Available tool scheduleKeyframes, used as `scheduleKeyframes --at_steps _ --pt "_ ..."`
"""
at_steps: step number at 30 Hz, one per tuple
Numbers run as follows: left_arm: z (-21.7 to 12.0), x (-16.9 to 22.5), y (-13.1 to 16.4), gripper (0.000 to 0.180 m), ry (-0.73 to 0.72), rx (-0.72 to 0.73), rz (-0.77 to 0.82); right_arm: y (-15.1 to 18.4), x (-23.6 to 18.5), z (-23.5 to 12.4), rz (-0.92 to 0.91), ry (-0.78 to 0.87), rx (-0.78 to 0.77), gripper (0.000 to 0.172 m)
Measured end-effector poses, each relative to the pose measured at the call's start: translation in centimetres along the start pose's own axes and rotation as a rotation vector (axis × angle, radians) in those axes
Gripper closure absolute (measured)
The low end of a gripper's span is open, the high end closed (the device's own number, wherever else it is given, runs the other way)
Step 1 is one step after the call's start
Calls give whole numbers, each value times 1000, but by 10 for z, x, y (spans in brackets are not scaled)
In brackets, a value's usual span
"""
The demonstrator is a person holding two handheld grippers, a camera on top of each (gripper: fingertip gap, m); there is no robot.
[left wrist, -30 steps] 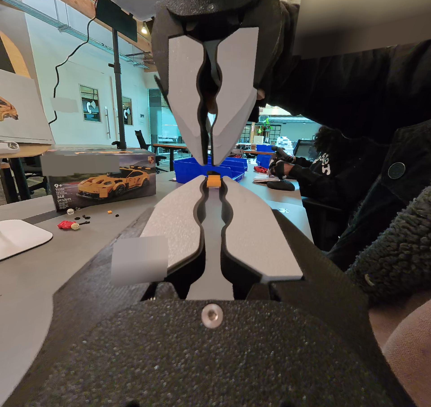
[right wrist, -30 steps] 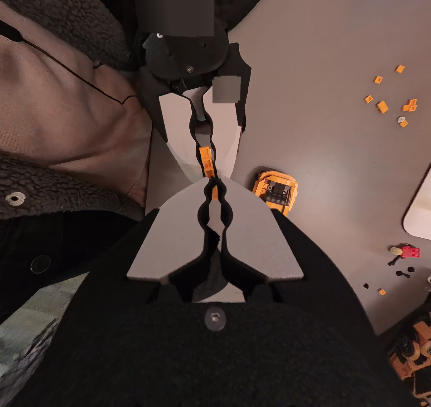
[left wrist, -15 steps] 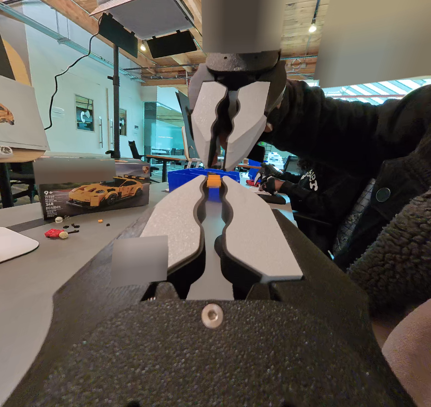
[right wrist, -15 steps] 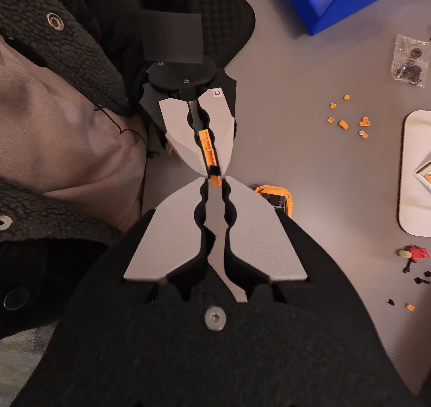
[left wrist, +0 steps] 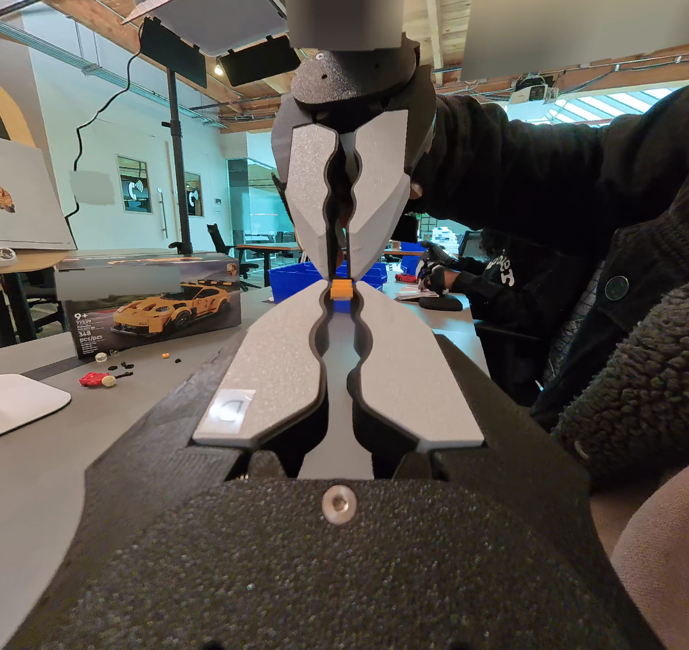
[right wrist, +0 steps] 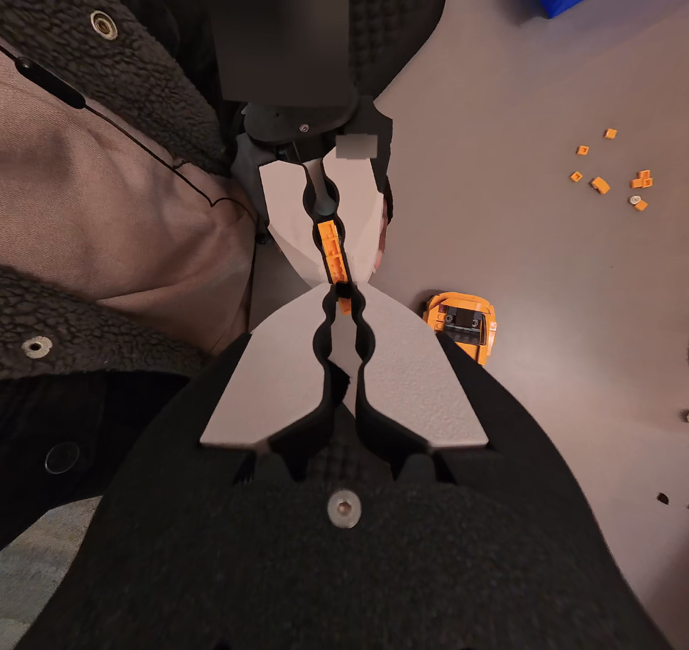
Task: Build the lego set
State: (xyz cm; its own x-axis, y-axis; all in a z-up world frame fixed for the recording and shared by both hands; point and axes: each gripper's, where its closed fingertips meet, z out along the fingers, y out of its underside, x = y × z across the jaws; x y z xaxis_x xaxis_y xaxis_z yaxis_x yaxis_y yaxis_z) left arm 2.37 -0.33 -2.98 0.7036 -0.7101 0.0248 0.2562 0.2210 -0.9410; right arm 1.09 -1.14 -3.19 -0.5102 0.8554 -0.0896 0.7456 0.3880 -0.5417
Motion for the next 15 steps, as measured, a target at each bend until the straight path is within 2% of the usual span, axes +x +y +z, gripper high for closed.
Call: scheduleKeyframes --at_steps 15 --pt "1 2 1 172 24 0 -35 -11 -6 3 -79 -31 -44 164"
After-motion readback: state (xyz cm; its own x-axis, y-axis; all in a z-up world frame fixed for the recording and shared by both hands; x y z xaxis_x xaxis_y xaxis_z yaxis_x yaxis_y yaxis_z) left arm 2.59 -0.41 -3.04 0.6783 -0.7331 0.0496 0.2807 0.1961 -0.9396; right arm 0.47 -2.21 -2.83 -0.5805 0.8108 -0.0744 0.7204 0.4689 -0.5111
